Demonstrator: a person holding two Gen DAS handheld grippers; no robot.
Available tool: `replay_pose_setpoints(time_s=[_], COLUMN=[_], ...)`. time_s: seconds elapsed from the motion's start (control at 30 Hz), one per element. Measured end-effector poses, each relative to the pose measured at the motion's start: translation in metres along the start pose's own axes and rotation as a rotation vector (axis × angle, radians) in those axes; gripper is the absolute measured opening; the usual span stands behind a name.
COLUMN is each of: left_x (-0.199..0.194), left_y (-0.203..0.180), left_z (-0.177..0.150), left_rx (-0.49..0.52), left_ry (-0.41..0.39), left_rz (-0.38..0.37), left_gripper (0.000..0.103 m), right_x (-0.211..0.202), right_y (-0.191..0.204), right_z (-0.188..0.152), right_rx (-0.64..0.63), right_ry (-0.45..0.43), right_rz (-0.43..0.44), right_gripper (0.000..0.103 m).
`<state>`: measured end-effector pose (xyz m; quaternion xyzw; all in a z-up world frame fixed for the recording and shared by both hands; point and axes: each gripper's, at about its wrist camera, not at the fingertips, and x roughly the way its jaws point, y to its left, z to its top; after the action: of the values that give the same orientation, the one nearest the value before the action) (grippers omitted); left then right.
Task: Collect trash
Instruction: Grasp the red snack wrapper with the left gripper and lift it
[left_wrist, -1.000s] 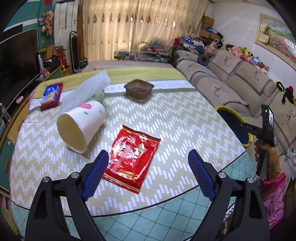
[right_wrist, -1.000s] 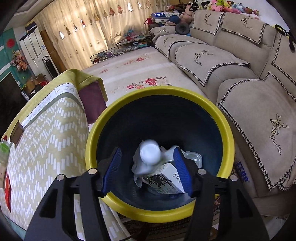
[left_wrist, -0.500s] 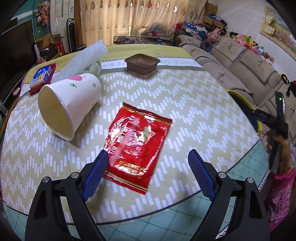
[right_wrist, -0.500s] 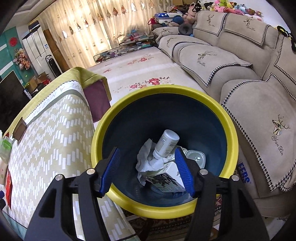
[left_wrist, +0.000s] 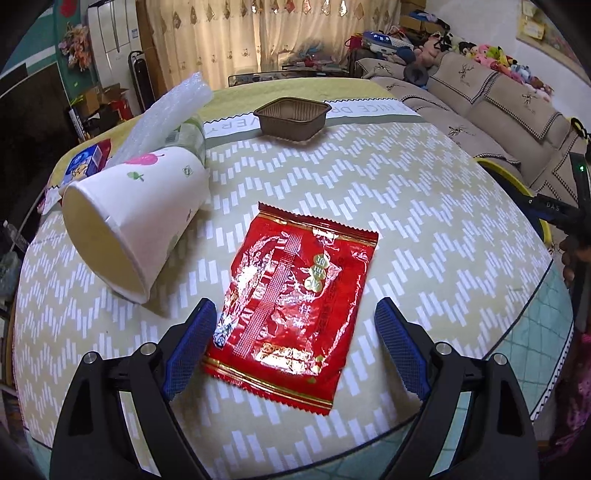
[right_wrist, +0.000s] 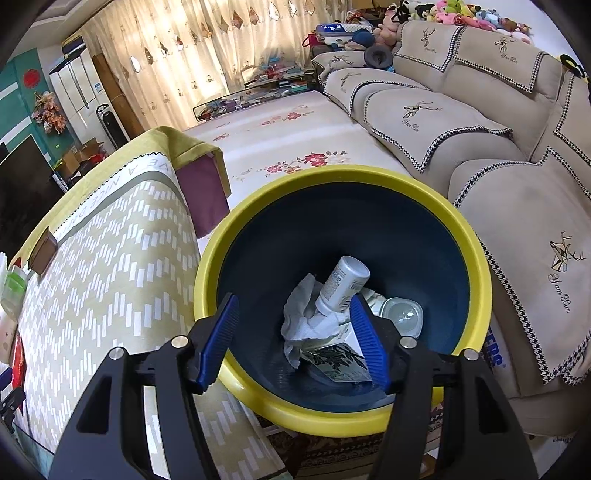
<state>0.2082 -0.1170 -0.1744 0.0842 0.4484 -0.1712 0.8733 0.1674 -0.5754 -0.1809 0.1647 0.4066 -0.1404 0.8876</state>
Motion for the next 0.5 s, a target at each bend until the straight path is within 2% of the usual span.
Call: replay_pose_setpoints(time_s=[0.23,0.3,0.37,0.5], left_x=[-0.001,-0.002,-0.004,-0.006], left_y=[-0.001,-0.003,-0.005,-0.013], left_z=[0.005,0.006,0.006,0.010], left_rx=[0.014,0.020,0.021,0.024], left_ry=[-0.020,-0.022,-0.019,-0.020], left_rz=[0.009,0.005,-0.008,-0.049], left_gripper=[0.053,0.033,0.025,0.018], right_x=[-0.001,-0.003,-0.004,-0.009], right_y=[0.000,0.000,-0.001,-0.004], right_z=[0.000,-0.001,-0.001,-0.001], right_rx=[0.003,0.002,0.004,0.009], right_ry=[-0.004,-0.006,-0.008,-0.014], right_rz=[0.011,0.014,0.017,0.023], right_gripper=[0.060,0.060,0.060,0.060])
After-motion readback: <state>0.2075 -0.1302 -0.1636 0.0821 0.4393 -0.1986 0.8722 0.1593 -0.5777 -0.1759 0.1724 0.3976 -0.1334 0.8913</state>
